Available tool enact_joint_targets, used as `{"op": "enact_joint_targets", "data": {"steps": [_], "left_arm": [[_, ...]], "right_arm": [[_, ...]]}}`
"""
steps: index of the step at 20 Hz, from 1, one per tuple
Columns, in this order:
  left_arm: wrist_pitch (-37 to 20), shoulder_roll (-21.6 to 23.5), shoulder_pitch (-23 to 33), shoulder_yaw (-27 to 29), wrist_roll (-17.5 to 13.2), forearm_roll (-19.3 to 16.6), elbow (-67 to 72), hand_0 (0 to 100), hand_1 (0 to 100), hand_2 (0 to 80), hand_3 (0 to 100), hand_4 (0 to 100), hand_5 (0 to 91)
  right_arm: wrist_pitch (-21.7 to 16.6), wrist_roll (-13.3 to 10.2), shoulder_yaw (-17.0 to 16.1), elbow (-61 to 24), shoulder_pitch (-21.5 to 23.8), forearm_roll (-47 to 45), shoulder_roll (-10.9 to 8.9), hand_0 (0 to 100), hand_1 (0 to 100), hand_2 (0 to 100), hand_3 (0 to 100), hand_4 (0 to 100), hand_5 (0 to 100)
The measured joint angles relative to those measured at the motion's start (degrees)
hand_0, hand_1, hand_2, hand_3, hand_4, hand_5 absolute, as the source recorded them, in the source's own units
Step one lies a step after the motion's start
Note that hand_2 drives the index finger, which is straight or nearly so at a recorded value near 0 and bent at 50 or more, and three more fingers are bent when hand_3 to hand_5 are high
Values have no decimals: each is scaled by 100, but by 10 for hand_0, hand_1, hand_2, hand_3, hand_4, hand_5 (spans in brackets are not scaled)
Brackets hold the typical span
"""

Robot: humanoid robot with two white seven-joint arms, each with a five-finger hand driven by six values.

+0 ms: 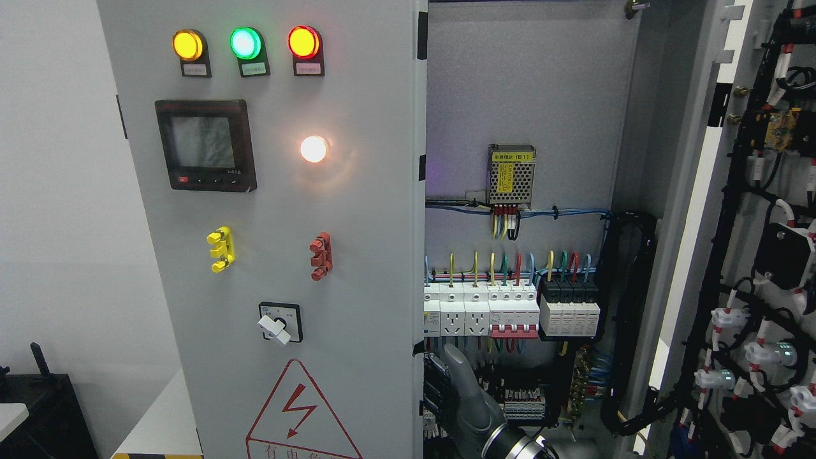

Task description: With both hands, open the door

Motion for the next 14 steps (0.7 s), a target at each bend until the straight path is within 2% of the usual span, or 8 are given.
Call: {"op": "enact_joint_targets", "data": {"steps": [4,9,14], "left_arm": [[0,0,0,0,0,0,0,0,0,0,0,42,0],[0,0,0,0,0,0,0,0,0,0,0,43,0],[0,0,0,0,0,0,0,0,0,0,0,43,0]], "right_arm": [[0,61,5,-30,13,-93,-1,0,0,0,0,0,0],[-1,288,38,-82,33,-204,-1,0,0,0,0,0,0],[-12,397,118,-159,50,-272,1,0,0,0,0,0,0]]}}
